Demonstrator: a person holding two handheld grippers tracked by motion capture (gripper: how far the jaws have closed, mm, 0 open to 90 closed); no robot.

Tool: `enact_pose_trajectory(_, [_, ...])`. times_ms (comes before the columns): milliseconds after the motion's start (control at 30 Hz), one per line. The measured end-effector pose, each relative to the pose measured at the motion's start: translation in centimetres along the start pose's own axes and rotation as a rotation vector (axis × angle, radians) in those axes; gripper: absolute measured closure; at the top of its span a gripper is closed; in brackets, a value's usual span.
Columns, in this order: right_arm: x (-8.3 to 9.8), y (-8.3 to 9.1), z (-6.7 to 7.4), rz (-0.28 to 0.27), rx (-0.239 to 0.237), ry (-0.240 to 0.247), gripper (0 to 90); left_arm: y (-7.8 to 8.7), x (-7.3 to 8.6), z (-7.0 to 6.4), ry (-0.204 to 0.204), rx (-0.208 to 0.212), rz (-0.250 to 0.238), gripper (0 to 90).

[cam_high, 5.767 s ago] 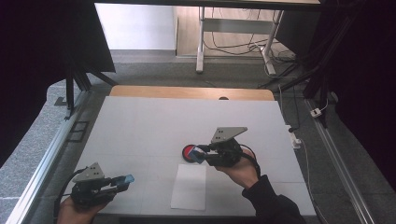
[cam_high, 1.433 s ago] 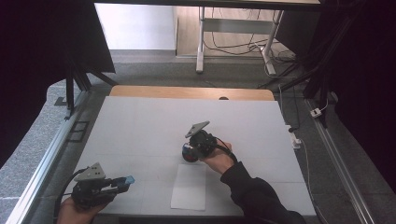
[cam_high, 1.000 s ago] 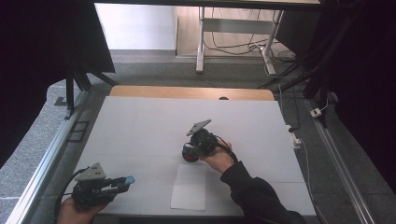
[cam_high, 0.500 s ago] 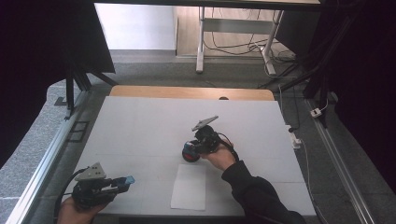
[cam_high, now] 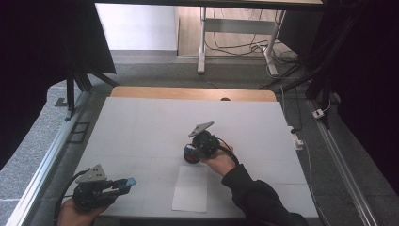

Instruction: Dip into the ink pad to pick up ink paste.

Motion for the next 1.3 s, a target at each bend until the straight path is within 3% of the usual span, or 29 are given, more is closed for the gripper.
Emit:
enact_pose_trajectory(467, [0.0, 0.2, -0.4, -0.022, -0.028, -0.044, 71.5, 0.1, 0.0, 0.3, 0.038, 0.006, -0.005, 68.8])
enact_pose_trajectory(700, [-0.5, 0.7, -0.2, -0.057, -0.041, -0.052, 71.5, 0.1, 0.0, 0.2, 0.034, 0.002, -0.007, 68.7])
enact_pose_trajectory(1300, [-1.4, 3.8, 1.6, -0.118, -0.101, -0.012, 71.4, 0.0, 0.0, 0.1, 0.009, -0.007, 0.001, 68.6])
Point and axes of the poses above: each handheld gripper's, and its own axes: y roughly backward along the jaws, x roughly out of its underside, z roughly to its left, the point moved 9 cm from there along -y, roughly forward along the jaws, and after that the axes turned 12 degrees about -z, right-handed, at the moved point
